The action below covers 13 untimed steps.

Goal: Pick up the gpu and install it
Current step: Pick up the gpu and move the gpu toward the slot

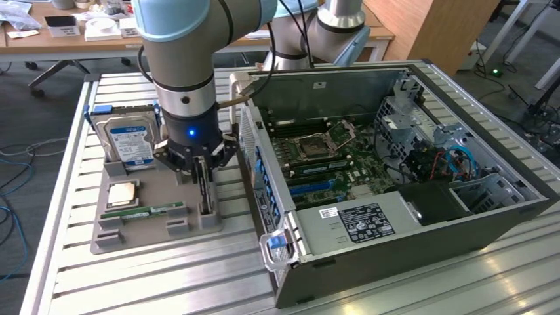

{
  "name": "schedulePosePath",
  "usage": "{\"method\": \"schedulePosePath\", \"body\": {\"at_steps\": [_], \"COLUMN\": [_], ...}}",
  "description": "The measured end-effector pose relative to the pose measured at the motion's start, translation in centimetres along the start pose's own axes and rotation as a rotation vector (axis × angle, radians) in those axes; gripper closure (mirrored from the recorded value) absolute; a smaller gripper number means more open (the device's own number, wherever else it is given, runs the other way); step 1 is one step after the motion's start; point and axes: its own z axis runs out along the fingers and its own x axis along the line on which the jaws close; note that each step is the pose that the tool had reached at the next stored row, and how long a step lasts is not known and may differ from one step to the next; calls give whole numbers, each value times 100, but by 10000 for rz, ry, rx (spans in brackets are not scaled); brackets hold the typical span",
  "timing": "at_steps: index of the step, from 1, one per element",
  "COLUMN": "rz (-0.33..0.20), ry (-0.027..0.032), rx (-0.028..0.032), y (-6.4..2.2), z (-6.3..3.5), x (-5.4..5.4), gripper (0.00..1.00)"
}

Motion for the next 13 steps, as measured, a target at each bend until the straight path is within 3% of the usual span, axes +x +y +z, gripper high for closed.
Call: {"method": "schedulePosePath", "body": {"at_steps": [13], "rz": [0], "ry": [1], "rx": [0], "y": [0], "z": [0], "x": [0], "gripper": [67]}}
